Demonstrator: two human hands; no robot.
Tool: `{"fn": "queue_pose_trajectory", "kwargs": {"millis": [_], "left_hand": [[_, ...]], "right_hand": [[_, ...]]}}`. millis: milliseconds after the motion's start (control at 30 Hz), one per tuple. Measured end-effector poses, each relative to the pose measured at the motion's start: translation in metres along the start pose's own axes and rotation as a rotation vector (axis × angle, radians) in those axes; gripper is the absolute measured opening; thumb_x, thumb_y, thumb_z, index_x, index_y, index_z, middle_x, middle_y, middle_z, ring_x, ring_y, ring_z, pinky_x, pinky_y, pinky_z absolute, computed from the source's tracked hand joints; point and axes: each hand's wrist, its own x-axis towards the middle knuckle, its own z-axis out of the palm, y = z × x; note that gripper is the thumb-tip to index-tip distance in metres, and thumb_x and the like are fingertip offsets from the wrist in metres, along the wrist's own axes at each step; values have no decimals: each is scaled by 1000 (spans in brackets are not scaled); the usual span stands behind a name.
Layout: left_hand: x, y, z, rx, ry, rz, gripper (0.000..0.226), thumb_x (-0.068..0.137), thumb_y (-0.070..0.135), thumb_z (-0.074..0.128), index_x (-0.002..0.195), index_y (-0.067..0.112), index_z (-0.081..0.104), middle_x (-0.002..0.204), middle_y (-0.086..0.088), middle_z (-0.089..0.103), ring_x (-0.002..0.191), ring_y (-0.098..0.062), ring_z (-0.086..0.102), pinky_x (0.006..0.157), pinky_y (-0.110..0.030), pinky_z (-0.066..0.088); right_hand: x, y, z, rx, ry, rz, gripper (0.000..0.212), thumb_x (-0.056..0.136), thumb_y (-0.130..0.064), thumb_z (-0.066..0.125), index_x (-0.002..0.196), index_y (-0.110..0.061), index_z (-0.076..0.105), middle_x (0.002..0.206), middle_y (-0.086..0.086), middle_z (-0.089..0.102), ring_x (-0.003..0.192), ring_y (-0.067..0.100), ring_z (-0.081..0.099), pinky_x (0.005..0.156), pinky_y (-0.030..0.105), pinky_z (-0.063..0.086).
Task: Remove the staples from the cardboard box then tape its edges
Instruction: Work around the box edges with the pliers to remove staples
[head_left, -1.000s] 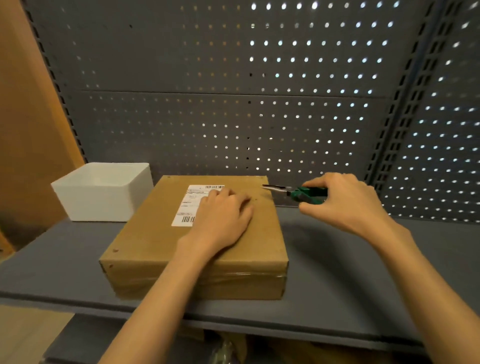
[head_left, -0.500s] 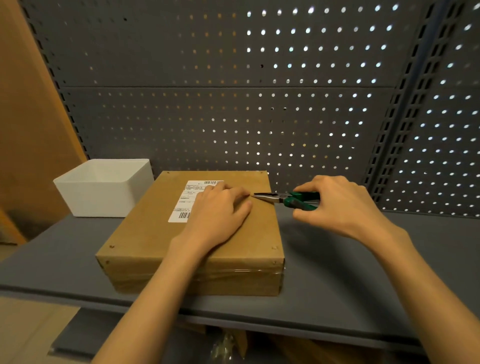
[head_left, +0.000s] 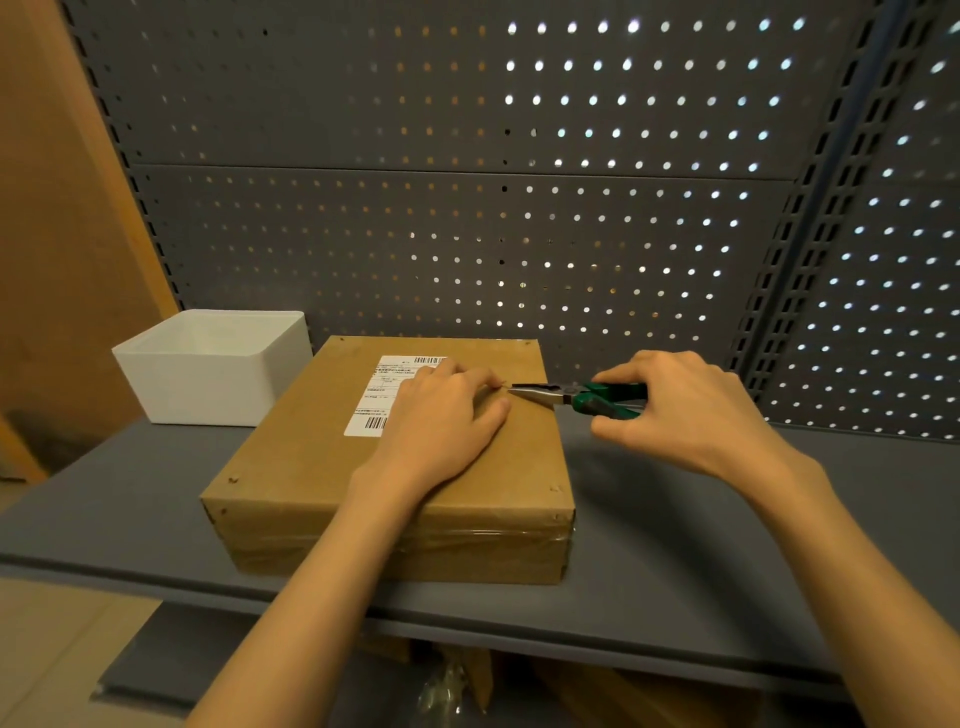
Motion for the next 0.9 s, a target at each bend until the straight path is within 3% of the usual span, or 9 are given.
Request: {"fn": "queue_pose_trajectory", "kwargs": {"millis": [200,300,433,700,800,900], "left_hand": [[0,0,1,1,-6,8,37,94,44,43,126,29,53,133,-6,49,123,-25,41,99,-36,33],[0,-1,1,-5,-13,10,37,94,44,42,127,29,53,132,-7,49,123,-25,41,99,-36,33],[0,-1,1,-5,-16,6,37,94,44,42,127,29,53,131,-8,49,123,-26,41,99,-36,33],[0,-2,2,1,-12,9,37,94,43,43,127,30,53,133,-8,48,123,-27,41,99,-36,33],[1,-2,3,8,-9,12,37,94,44,43,126,30,53,133,-7,48,123,-26,42,99,-36,34],[2,-3,3,9,-8,12,37,94,44,43,126,30,52,134,-7,48,124,-26,41,99,-36,33]], "right_hand": [[-2,-9,0,-19,4,-2,43,72,-49,61,113,-38,63,105,-9,63,96,23,58,67,29,34],[-2,-14,-3,-55,5,-2,36,71,-48,59,102,-33,69,90,-3,66,82,26,59,61,29,33],[1,-21,-8,-81,-33,18,39,71,-52,56,102,-32,70,75,-2,58,64,22,44,58,28,31],[4,-22,-12,-84,-91,1,42,74,-52,57,104,-26,69,81,-1,64,64,20,48,58,28,33],[3,-22,-12,-97,-86,0,41,74,-51,57,104,-27,70,75,-1,60,60,18,44,59,28,33],[-1,-20,-8,-74,-82,28,39,72,-49,58,103,-28,70,70,0,57,68,24,48,62,29,35]]}}
